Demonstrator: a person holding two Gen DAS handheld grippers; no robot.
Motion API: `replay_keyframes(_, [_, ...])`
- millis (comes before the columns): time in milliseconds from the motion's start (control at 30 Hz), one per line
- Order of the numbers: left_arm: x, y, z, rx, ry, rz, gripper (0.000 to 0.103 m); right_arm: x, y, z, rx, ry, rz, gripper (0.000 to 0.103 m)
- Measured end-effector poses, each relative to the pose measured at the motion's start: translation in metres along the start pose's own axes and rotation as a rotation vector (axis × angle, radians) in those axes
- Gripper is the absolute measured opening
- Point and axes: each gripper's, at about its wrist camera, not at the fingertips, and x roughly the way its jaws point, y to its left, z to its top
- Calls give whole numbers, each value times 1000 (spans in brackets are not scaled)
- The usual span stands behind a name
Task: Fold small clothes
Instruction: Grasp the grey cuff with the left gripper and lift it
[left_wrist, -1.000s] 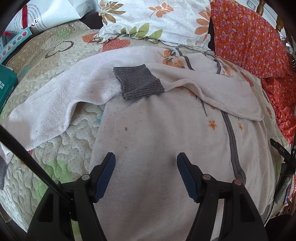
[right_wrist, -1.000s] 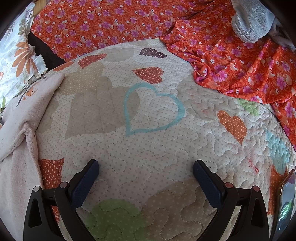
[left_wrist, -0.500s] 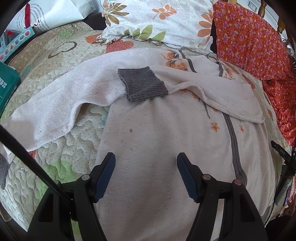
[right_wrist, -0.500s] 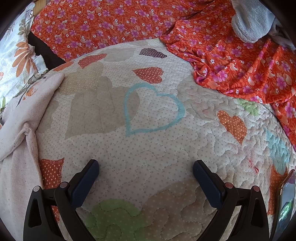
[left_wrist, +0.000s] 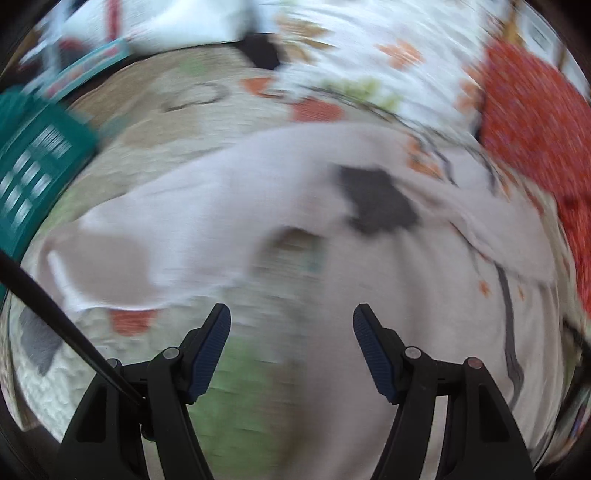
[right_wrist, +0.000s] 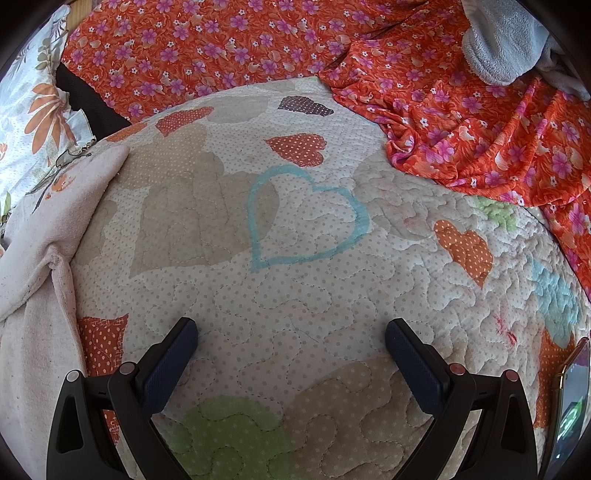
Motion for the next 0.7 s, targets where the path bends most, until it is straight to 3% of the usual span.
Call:
replay_keyframes(67, [-10, 26, -20, -94, -19, 39, 68, 0, 0, 0, 0, 0, 0, 103])
replay_keyframes(267, [-30, 136, -19, -389, -58, 193, 68, 0, 0, 0, 1, 0, -1, 103])
replay_keyframes(367, [-45, 162, -21, -425, -102, 349, 68, 0, 0, 0, 1, 0, -1, 103])
replay_keyframes(467, [-48, 181, -18, -446, -114, 461, 82, 0, 0, 0, 1, 0, -1, 103])
replay_keyframes(567, [-29, 198, -14, -449, -49, 489, 84, 0, 0, 0, 1, 0, -1, 103])
replay_keyframes(633, [-1, 198, -11, -387, 47, 489, 87, 0, 0, 0, 1, 0, -1, 103])
replay_keyframes(667, [-1, 197, -11, -377, 23, 492, 87, 0, 0, 0, 1, 0, -1, 103])
replay_keyframes(700, [-3, 196, -10, -375, 12, 486, 76, 0, 0, 0, 0, 0, -1, 103])
